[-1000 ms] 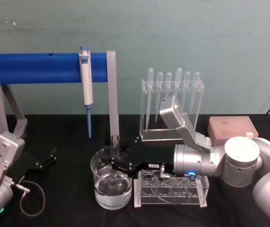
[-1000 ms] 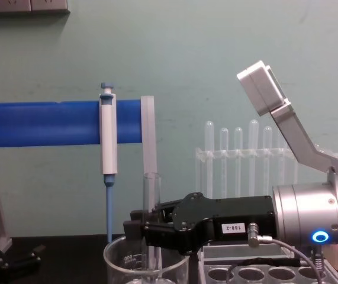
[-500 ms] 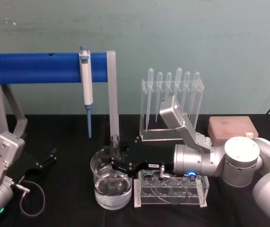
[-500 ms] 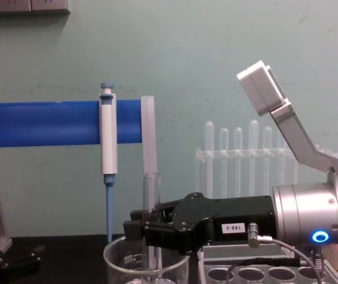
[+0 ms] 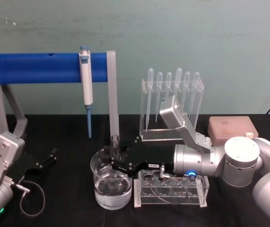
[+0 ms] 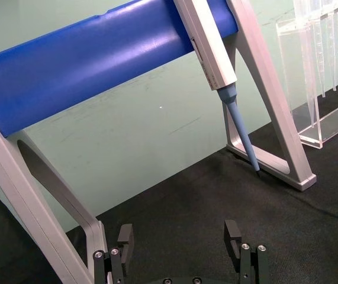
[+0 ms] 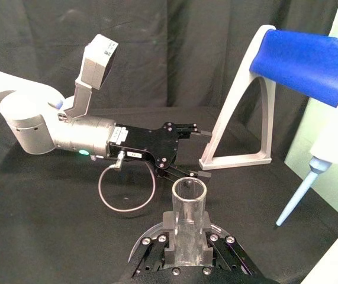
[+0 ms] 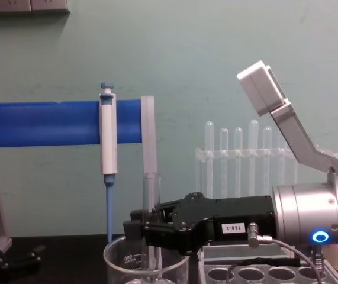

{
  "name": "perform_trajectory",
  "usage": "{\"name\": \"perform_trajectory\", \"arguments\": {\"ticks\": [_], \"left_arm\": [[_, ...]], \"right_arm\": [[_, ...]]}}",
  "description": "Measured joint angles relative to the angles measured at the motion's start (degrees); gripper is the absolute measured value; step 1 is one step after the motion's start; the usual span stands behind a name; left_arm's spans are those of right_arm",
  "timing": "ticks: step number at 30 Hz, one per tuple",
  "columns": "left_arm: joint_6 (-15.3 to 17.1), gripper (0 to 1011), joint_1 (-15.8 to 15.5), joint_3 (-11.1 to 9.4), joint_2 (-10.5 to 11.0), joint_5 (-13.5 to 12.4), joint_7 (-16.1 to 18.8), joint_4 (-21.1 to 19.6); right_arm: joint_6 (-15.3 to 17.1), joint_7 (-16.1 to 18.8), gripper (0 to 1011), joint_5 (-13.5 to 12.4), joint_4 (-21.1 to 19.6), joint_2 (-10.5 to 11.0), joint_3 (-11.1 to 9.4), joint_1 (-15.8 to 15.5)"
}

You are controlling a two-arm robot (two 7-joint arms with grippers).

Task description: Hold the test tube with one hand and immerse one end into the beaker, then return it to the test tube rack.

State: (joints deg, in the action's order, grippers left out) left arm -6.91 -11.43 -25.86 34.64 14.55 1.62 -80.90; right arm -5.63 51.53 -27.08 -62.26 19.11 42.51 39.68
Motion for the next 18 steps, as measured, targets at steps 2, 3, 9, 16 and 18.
{"name": "perform_trajectory", "arguments": {"ticks": [2,3,9,16,18], "left_arm": [[0.0,1000,0.0,0.0,0.0,0.0,0.0,0.0],[0.0,1000,0.0,0.0,0.0,0.0,0.0,0.0],[0.0,1000,0.0,0.0,0.0,0.0,0.0,0.0],[0.0,1000,0.0,0.0,0.0,0.0,0.0,0.0],[0.0,1000,0.0,0.0,0.0,0.0,0.0,0.0]], "right_arm": [[0.0,0.0,226,0.0,0.0,0.0,0.0,0.0],[0.0,0.0,226,0.0,0.0,0.0,0.0,0.0],[0.0,0.0,226,0.0,0.0,0.0,0.0,0.0],[0.0,0.0,226,0.0,0.0,0.0,0.0,0.0],[0.0,0.0,226,0.0,0.0,0.0,0.0,0.0]]}}
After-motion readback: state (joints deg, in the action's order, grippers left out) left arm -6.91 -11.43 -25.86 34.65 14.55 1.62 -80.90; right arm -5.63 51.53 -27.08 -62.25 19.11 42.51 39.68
